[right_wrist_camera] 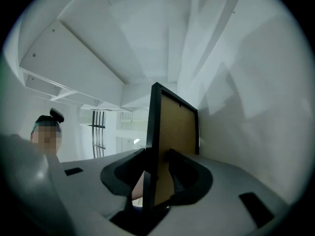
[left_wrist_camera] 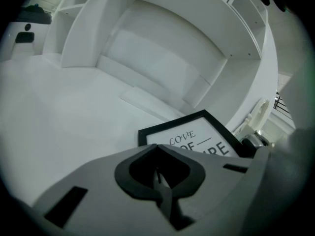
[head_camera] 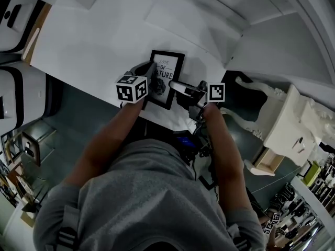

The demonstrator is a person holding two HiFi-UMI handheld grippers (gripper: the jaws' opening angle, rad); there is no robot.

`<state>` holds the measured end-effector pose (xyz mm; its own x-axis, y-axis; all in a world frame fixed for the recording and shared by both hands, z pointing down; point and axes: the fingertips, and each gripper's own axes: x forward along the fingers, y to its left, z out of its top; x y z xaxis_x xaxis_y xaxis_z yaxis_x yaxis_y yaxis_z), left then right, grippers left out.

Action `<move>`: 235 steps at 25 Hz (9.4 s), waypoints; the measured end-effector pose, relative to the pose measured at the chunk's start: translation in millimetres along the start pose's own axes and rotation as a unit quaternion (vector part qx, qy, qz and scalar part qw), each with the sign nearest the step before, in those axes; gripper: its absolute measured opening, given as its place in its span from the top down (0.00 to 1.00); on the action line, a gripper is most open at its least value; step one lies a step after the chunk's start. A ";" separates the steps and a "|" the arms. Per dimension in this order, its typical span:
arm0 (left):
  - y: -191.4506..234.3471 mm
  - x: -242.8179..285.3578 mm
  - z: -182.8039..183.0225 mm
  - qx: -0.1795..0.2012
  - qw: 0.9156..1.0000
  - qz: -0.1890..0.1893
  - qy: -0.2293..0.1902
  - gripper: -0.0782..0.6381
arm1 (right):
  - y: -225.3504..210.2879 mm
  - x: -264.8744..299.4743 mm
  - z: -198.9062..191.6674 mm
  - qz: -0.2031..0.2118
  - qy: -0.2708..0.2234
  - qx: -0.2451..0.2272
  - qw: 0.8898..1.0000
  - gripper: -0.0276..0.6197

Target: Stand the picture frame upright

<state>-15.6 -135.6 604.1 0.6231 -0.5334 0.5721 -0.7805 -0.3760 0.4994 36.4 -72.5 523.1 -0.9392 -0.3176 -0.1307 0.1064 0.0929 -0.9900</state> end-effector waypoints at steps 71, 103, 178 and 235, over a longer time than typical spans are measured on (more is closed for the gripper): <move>-123.0 -118.9 160.9 0.052 0.951 -0.272 -0.137 0.69 | 194.6 -22.1 33.6 -0.128 -0.115 -0.362 0.916 0.83; -136.3 -76.4 235.5 0.133 0.944 -0.238 -0.184 0.74 | 193.2 -39.8 131.5 -0.263 -0.199 -0.461 0.824 0.83; -105.2 208.2 248.0 0.242 0.958 -0.140 -0.066 0.72 | 7.9 -143.5 331.6 -0.541 -0.278 -0.442 0.660 0.76; -141.1 100.4 271.8 0.314 0.925 -0.140 -0.162 0.88 | 122.7 -140.3 315.8 -0.515 -0.356 -0.500 0.599 0.91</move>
<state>143.2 -342.1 414.2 0.8362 -0.5101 0.2012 -0.5307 -0.8452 0.0628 284.3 -314.5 403.1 0.0762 -0.9810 0.1784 -0.9920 -0.0926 -0.0854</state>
